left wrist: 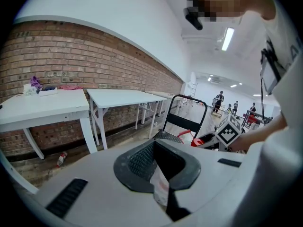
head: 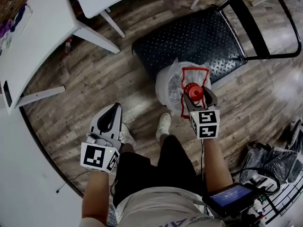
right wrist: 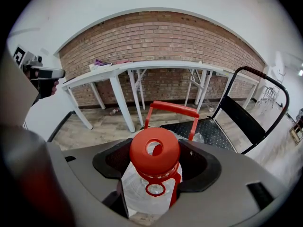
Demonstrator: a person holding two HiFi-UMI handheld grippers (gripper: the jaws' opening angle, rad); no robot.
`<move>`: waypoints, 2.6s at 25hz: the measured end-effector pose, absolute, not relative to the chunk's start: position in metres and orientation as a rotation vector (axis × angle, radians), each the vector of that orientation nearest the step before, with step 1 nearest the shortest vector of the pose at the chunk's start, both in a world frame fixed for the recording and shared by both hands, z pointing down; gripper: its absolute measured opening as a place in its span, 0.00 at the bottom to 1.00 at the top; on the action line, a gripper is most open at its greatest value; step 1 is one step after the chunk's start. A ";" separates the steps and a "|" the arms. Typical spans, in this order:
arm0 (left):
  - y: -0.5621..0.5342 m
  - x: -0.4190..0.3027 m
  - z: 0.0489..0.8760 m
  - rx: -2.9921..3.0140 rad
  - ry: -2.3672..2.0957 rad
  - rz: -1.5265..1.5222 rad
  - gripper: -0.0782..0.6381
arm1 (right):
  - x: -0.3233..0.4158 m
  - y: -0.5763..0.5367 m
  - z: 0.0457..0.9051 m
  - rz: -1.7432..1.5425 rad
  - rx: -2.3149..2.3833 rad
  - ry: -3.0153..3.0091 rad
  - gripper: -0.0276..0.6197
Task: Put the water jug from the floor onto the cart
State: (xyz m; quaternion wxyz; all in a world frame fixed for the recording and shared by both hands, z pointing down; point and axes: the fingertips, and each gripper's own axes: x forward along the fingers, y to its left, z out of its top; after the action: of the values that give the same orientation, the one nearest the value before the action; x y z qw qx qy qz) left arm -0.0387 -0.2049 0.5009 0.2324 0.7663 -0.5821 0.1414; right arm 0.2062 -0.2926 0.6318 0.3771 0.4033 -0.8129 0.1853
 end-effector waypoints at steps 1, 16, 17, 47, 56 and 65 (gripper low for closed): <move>-0.205 -0.038 0.501 2.106 -1.598 0.389 0.11 | 0.207 -0.292 0.634 0.477 1.031 -2.076 0.52; -0.188 -0.032 0.506 2.106 -1.594 0.406 0.11 | 0.215 -0.293 0.640 0.501 1.070 -2.062 0.52; -0.186 -0.032 0.506 2.103 -1.595 0.406 0.11 | 0.214 -0.293 0.640 0.499 1.070 -2.062 0.52; -0.157 -0.062 0.414 2.321 -1.581 0.330 0.11 | 0.156 -0.256 0.449 0.168 1.251 -2.261 0.52; -0.131 -0.101 0.336 2.511 -1.541 0.212 0.11 | 0.108 -0.185 0.327 0.014 1.462 -2.386 0.52; -0.098 -0.111 0.268 2.633 -1.486 0.169 0.11 | 0.088 -0.112 0.244 -0.130 1.596 -2.453 0.43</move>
State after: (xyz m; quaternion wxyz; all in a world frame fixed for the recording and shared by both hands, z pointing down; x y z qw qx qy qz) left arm -0.1107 -0.0977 0.2679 0.0567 0.8682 -0.4898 0.0559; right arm 0.0875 -0.1117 0.2442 0.1061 0.5418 -0.8326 -0.0441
